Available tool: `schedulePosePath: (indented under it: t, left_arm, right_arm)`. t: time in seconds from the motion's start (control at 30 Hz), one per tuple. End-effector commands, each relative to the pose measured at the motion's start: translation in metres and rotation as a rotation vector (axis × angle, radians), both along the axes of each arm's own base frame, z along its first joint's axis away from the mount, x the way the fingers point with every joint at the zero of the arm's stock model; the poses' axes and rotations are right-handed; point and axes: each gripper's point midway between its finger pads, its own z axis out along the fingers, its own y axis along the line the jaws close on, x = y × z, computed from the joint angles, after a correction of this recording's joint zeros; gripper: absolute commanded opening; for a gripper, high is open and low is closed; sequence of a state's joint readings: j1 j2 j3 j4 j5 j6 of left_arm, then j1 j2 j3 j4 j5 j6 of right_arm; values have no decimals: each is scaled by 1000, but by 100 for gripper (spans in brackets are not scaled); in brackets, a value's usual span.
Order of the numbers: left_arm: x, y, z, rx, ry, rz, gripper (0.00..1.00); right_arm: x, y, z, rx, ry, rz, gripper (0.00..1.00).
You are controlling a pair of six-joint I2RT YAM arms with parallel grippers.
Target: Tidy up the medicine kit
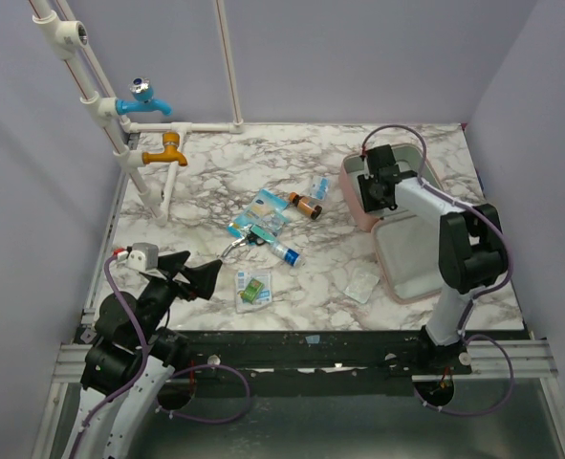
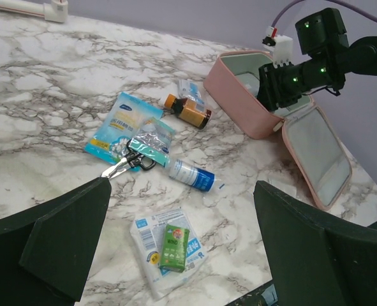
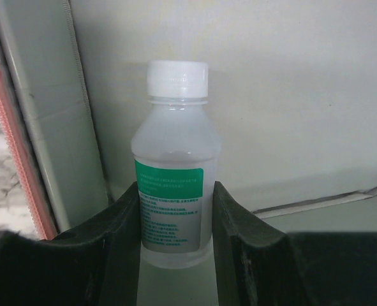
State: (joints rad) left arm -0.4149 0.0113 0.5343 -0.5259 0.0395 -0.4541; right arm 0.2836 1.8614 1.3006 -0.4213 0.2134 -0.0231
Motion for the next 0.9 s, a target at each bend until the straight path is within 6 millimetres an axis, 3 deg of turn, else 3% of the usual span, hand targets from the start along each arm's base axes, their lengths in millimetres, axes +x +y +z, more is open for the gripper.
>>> schedulePosePath:
  t: [0.0, 0.2, 0.4, 0.6, 0.73, 0.87]
  left_arm:
    - [-13, 1, 13, -19, -78, -30, 98]
    - [-15, 0, 13, -21, -82, -37, 98]
    - [-15, -1, 12, -19, -76, -45, 98]
    - [-15, -2, 11, -18, -71, -45, 98]
    - [-14, -2, 10, -18, -67, -42, 98]
    - [-13, -1, 11, -18, -66, -40, 98]
  right_arm:
    - [-26, 27, 4, 97, 31, 81, 22]
    - [-56, 46, -1, 117, 64, 156, 23]
    - [-72, 56, 10, 152, 27, 195, 40]
    - [-61, 52, 47, 136, -74, 170, 60]
    - [-54, 54, 81, 149, -160, 169, 67]
    - [-55, 61, 99, 157, -187, 185, 69]
